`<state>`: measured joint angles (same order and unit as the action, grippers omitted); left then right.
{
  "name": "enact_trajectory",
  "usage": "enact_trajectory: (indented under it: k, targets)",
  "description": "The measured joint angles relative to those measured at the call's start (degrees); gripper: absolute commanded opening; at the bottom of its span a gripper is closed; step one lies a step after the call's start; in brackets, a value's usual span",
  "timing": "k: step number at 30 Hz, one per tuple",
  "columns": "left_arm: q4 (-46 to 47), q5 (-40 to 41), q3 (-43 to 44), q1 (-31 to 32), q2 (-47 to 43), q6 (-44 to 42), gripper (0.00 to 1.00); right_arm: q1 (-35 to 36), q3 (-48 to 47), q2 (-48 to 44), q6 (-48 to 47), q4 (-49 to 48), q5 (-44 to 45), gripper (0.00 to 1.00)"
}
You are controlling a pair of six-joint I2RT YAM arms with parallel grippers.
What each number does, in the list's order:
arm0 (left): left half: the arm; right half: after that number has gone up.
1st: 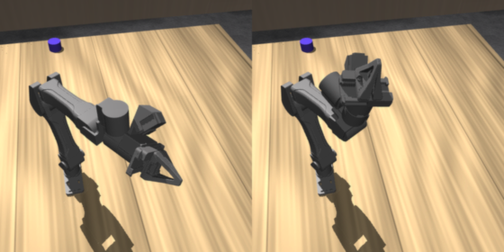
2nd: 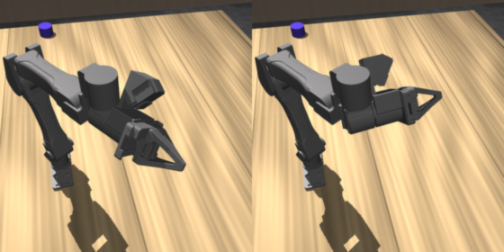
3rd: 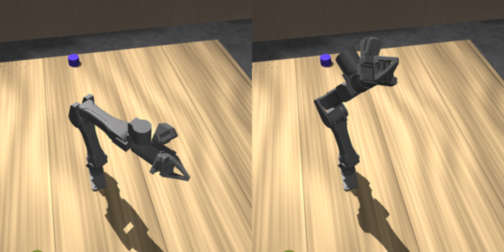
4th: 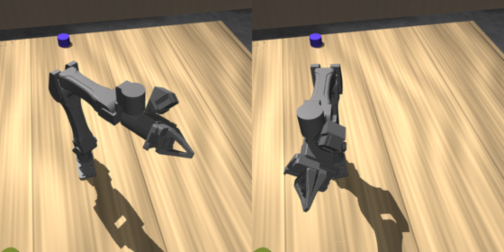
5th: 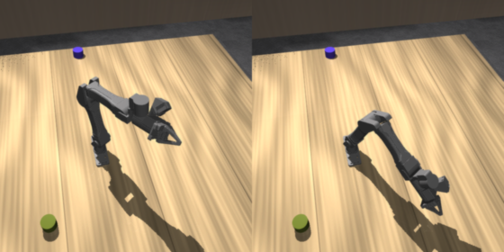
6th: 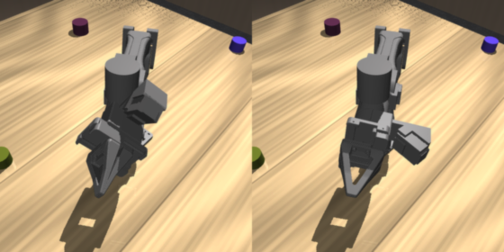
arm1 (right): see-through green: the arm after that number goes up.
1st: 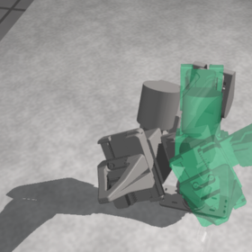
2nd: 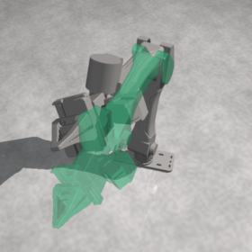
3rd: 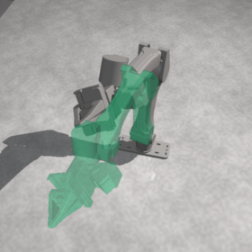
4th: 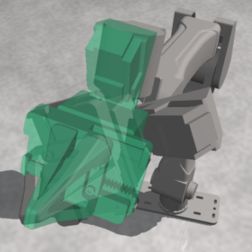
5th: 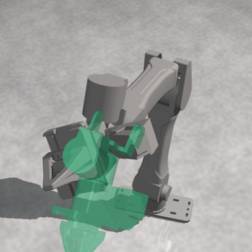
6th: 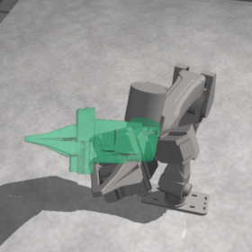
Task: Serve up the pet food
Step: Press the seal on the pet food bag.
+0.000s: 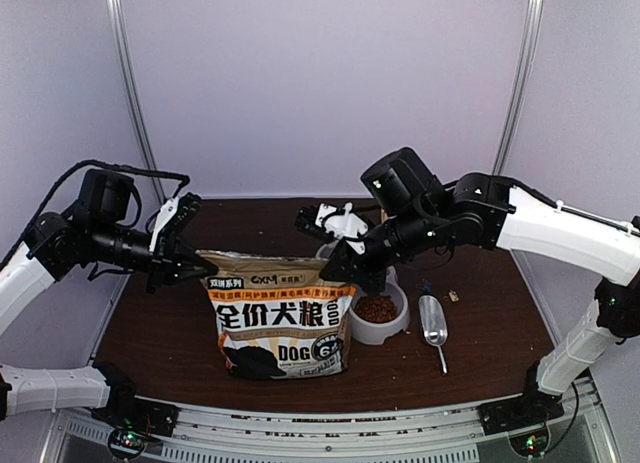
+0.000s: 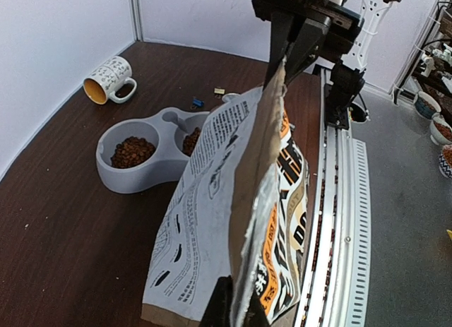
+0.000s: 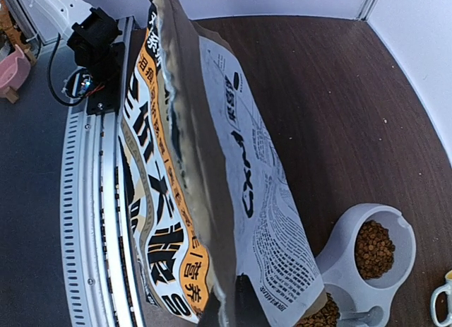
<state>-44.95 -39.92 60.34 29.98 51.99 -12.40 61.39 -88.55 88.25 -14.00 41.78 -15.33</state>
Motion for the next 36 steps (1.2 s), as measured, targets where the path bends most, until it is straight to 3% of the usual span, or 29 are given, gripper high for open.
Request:
enact_trajectory:
  k: [2, 4, 8, 13, 17, 22, 24, 26, 31, 33, 35, 36]
  targets:
    - [0.2, -1.3, 0.0, 0.0, 0.7, -0.1, 0.0, -0.7, 1.0, -0.6, 0.8, -0.4, -2.3, 0.02]
    - [0.7, -2.5, 0.0, 0.0, 1.7, -0.2, 0.0, -1.1, 2.1, -1.3, 1.7, -1.0, -3.5, 0.21]
    - [1.5, -4.2, 0.1, -0.9, 3.4, -0.2, 0.0, -2.0, 2.7, -2.5, 3.5, -1.6, -4.2, 0.45]
    - [1.8, -5.8, 0.1, -1.3, 4.0, -0.2, 0.0, -0.5, -1.0, -0.7, 3.7, -1.3, -2.8, 0.68]
    - [1.9, -6.0, 0.0, -1.3, 3.9, -0.1, 0.0, 1.7, -9.5, 5.7, 2.2, -0.9, -1.0, 0.78]
    - [2.0, -6.1, -0.1, -1.3, 3.8, -0.1, 0.0, 4.3, -18.9, 13.3, -0.8, 1.7, 2.1, 0.8]
    - [2.0, -6.1, -0.1, -1.3, 3.8, -0.1, 0.0, 5.2, -22.6, 16.1, -2.0, 2.7, 3.6, 0.78]
    - [2.0, -6.2, -0.1, -1.3, 3.8, -0.1, 0.0, 5.9, -24.4, 17.8, -2.8, 3.0, 5.0, 0.71]
    - [2.0, -6.1, -0.1, -1.3, 3.8, -0.1, 0.0, 7.0, -26.5, 20.2, -4.6, 3.5, 8.0, 0.17]
    - [2.0, -6.2, -0.2, -1.3, 3.8, 0.0, 0.0, 7.4, -26.5, 20.3, -5.4, 3.6, 8.7, 0.0]
    - [2.3, -6.1, -0.4, -1.3, 3.6, 0.2, 0.0, 7.5, -26.5, 20.3, -5.5, 3.7, 8.9, 0.0]
    - [2.8, -6.1, -0.6, -1.3, 3.6, 0.3, 0.05, 7.5, -26.5, 20.3, -5.0, 3.8, 9.0, 0.0]
